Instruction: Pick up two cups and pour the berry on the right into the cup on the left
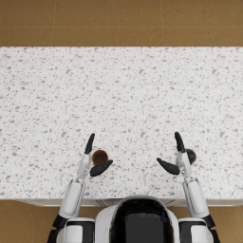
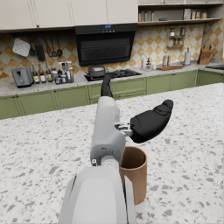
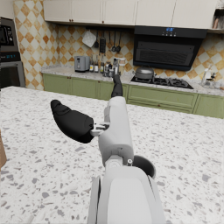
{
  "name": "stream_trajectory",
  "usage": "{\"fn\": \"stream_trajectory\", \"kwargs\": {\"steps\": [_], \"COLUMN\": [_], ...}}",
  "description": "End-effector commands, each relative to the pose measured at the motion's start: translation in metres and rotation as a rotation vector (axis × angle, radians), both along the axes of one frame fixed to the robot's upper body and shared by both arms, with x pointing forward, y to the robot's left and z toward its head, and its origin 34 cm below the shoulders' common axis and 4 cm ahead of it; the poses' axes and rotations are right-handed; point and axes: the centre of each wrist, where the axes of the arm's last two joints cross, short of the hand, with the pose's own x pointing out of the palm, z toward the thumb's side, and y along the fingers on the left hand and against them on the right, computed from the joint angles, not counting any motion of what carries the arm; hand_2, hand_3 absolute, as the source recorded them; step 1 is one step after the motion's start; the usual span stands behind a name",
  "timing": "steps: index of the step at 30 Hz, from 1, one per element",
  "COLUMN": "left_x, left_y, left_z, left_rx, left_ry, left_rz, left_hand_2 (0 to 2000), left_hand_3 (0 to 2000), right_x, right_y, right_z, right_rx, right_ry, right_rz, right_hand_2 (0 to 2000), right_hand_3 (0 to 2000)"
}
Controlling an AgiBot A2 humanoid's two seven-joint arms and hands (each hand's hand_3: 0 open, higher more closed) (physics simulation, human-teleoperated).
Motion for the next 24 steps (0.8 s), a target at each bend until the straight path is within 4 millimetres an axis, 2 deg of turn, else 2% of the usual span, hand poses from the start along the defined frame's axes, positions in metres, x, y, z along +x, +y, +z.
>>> {"fn": "stream_trajectory", "kwargs": {"steps": [1,4,10,15,18,24], "left_x": [-0.009,-0.013,-0.015,-0.015,-0.014,-0.016], "left_y": [0.001,0.000,0.011,0.014,0.015,0.011], "left_z": [-0.005,-0.015,-0.036,-0.047,-0.057,-0.067], "left_rx": [0.034,0.065,0.096,0.096,0.095,0.086], "left_ry": [0.024,0.062,0.144,0.186,0.224,0.265], "left_rz": [-0.006,-0.009,0.030,0.048,0.056,0.048], "left_hand_2": [0,0,0,0,0,0], "left_hand_3": [0,0,0,0,0,0], "right_x": [-0.014,-0.018,-0.022,-0.022,-0.023,-0.027], "right_y": [-0.016,-0.029,-0.055,-0.066,-0.071,-0.071], "right_z": [-0.002,-0.014,-0.034,-0.049,-0.067,-0.084], "right_rx": [-0.044,-0.082,-0.099,-0.095,-0.091,-0.080], "right_ry": [0.014,0.060,0.137,0.194,0.264,0.329], "right_rz": [-0.062,-0.130,-0.252,-0.300,-0.321,-0.328], "right_hand_2": [0,0,0,0,0,0], "right_hand_3": [0,0,0,0,0,0]}}
